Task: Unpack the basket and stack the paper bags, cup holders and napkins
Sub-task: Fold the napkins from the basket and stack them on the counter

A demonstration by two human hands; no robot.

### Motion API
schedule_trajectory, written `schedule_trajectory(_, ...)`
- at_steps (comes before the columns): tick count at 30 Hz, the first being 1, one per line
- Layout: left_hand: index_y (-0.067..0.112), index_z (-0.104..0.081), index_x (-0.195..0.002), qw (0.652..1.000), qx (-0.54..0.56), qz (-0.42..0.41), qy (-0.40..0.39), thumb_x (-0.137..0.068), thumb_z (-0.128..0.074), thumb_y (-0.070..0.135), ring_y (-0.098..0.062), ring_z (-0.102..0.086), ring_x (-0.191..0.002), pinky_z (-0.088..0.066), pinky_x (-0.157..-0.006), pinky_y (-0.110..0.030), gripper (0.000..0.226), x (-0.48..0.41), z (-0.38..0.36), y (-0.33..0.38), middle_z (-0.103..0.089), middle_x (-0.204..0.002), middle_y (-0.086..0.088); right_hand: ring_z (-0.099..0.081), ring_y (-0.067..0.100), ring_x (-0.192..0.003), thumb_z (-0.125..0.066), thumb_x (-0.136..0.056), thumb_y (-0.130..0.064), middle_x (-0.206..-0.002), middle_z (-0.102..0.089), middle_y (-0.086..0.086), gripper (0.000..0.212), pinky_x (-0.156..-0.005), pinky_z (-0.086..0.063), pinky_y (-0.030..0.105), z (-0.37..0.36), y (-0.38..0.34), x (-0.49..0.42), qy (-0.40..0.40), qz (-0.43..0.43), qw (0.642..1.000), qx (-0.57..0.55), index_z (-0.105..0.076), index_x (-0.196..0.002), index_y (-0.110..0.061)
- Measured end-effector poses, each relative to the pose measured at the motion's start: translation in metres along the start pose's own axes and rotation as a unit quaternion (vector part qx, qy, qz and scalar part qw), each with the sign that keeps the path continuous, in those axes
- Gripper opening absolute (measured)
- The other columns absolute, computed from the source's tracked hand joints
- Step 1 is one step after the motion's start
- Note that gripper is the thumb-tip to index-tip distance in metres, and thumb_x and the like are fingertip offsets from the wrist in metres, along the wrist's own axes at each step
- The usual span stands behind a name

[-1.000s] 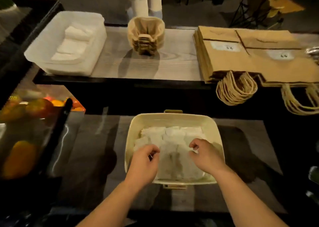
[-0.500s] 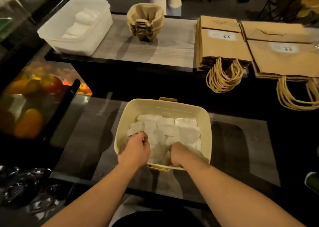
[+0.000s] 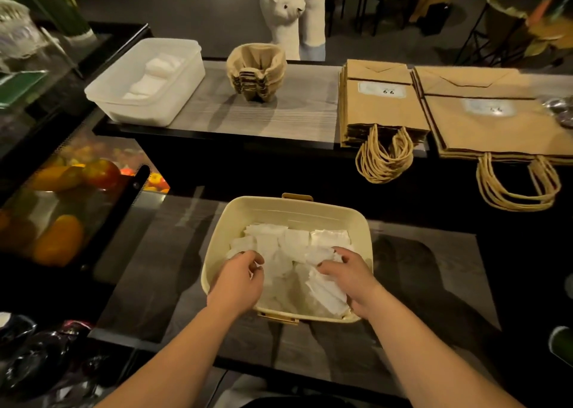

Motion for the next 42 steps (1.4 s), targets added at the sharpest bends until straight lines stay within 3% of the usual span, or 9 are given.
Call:
schedule_trajectory(4,0.023,-0.066,-0.107,0.975,0.222,0.003,-0.014,-0.097,-0.066,0.013,-0.017,-0.065,-0.095,-0.056,-0.083,-0.031,0.015,0.02,0.004,0.026,-0.068,-0.104,-0.002,-0.069,0.038,-0.101,-0.066,-0.092,-0.003,-0.112,-0.072,0.018,0.028,-0.085,-0.06,0.05,-0.001,0.007,0.002,0.016,-0.043,0.988,-0.144,-0.067,-0.116,-0.015)
schedule_trajectory(8,0.012,-0.059,-0.124,0.84,0.513,0.095,-0.15,-0.09,-0.073,0.029,-0.036,-0.066,-0.108,-0.057,-0.09,-0.047,0.04,0.053,-0.033,0.054,-0.066,-0.119,-0.019,-0.072,0.04,-0.099,-0.063,-0.096,-0.012,-0.109,-0.074,0.021,0.025,-0.08,-0.061,0.05,-0.014,0.0,0.011,-0.005,-0.041,0.97,-0.24,-0.067,-0.121,-0.013)
schedule_trajectory(12,0.012,-0.051,-0.128,0.814,0.549,0.139,-0.13,-0.069,-0.089,0.042,-0.036,-0.068,-0.113,-0.06,-0.083,-0.039,0.076,0.067,-0.041,0.066,-0.062,-0.129,-0.025,-0.073,0.036,-0.101,-0.067,-0.095,-0.013,-0.112,-0.075,0.015,0.027,-0.088,-0.06,0.053,-0.014,-0.011,0.022,0.025,0.01,0.967,-0.252,-0.067,-0.121,-0.022)
schedule_trajectory(17,0.004,-0.056,-0.134,0.759,0.621,0.117,-0.157,-0.088,-0.073,0.032,-0.032,-0.071,-0.114,-0.054,-0.102,-0.051,0.057,0.064,-0.024,0.092,-0.073,-0.123,-0.017,-0.071,0.039,-0.107,-0.063,-0.094,-0.006,-0.116,-0.072,0.022,0.028,-0.09,-0.059,0.051,-0.024,-0.048,0.039,-0.019,0.088,0.956,-0.28,-0.065,-0.122,-0.007)
schedule_trajectory(24,0.017,-0.062,-0.135,0.748,0.631,0.081,-0.189,-0.085,-0.073,0.029,-0.032,-0.07,-0.113,-0.06,-0.088,-0.046,0.053,0.054,-0.002,0.109,-0.071,-0.127,-0.015,-0.058,0.044,-0.125,-0.046,-0.094,-0.009,-0.128,-0.066,0.023,0.037,-0.103,-0.048,0.055,-0.008,-0.075,0.036,-0.087,0.105,0.941,-0.31,-0.068,-0.125,-0.007)
schedule_trajectory(28,0.018,-0.065,-0.132,0.729,0.644,0.077,-0.219,-0.086,-0.067,0.033,-0.029,-0.074,-0.104,-0.058,-0.082,-0.042,0.049,0.052,0.001,0.121,-0.072,-0.127,-0.014,-0.052,0.049,-0.129,-0.058,-0.085,-0.016,-0.134,-0.06,0.027,0.042,-0.109,-0.04,0.064,-0.003,-0.085,0.033,-0.123,0.112,0.936,-0.31,-0.066,-0.125,-0.005)
schedule_trajectory(32,0.013,-0.065,-0.132,0.714,0.653,0.118,-0.223,-0.088,-0.055,0.035,-0.037,-0.07,-0.106,-0.053,-0.089,-0.047,0.051,0.047,-0.004,0.121,-0.072,-0.125,-0.018,-0.063,0.042,-0.117,-0.064,-0.083,-0.029,-0.122,-0.067,0.018,0.041,-0.1,-0.048,0.068,0.016,-0.095,0.036,-0.043,0.174,0.964,-0.195,-0.069,-0.121,-0.015)
schedule_trajectory(38,0.009,-0.064,-0.131,0.703,0.664,0.128,-0.22,-0.084,-0.054,0.027,-0.041,-0.068,-0.108,-0.053,-0.089,-0.05,0.051,0.047,-0.007,0.125,-0.072,-0.123,-0.021,-0.067,0.007,-0.098,-0.067,-0.097,-0.023,-0.102,-0.072,-0.017,0.028,-0.08,-0.056,0.028,0.036,-0.112,0.045,0.034,0.207,0.976,0.051,-0.064,-0.105,-0.049)
schedule_trajectory(42,0.013,-0.061,-0.136,0.717,0.641,0.151,-0.228,-0.089,-0.051,0.023,-0.042,-0.063,-0.12,-0.047,-0.104,-0.054,0.049,0.05,-0.02,0.121,-0.071,-0.126,-0.019,-0.065,0.008,-0.075,-0.068,-0.093,-0.018,-0.094,-0.071,-0.009,0.026,-0.069,-0.054,0.025,0.043,-0.11,0.044,0.029,0.179,0.976,0.118,-0.067,-0.109,-0.039)
Point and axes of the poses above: each hand's wrist, its own x-axis away from the middle knuckle, its own z-axis out of the back of the hand, y = z × x, the point moved 8 cm from there along -x, towards the middle knuckle
